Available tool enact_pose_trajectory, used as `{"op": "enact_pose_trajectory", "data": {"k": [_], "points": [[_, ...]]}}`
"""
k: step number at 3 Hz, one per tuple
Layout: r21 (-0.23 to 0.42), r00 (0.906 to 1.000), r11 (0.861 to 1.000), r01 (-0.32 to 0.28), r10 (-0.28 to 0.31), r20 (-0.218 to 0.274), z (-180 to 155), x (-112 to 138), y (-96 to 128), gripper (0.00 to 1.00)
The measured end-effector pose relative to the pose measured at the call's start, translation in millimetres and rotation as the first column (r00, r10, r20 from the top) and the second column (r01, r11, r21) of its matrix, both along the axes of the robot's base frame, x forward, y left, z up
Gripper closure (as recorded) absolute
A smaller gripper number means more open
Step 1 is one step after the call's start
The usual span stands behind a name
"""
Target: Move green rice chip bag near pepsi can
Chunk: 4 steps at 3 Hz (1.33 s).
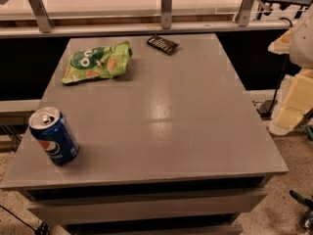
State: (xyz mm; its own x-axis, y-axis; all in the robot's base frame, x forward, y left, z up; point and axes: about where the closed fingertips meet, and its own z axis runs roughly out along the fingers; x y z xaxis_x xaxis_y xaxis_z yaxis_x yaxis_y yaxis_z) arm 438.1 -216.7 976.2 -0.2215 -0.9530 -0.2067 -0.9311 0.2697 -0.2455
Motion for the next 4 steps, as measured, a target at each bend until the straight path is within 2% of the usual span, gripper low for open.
{"op": "enact_pose_trajectory", "data": {"k": [1,2,3,4], "points": [[0.011,0.9999,1.0,-0.008,0.008,0.013,2.8,5.0,1.0,0.0],[0.064,0.9965,0.995,-0.071,0.068,0.049,9.1,44.1,20.1,0.0],[0.1,0.9805,0.977,-0.188,0.181,0.076,12.3,94.4,66.5,0.0],[0.104,0.9597,0.955,-0.277,0.27,0.077,-2.4,130.0,124.7,0.0]]}}
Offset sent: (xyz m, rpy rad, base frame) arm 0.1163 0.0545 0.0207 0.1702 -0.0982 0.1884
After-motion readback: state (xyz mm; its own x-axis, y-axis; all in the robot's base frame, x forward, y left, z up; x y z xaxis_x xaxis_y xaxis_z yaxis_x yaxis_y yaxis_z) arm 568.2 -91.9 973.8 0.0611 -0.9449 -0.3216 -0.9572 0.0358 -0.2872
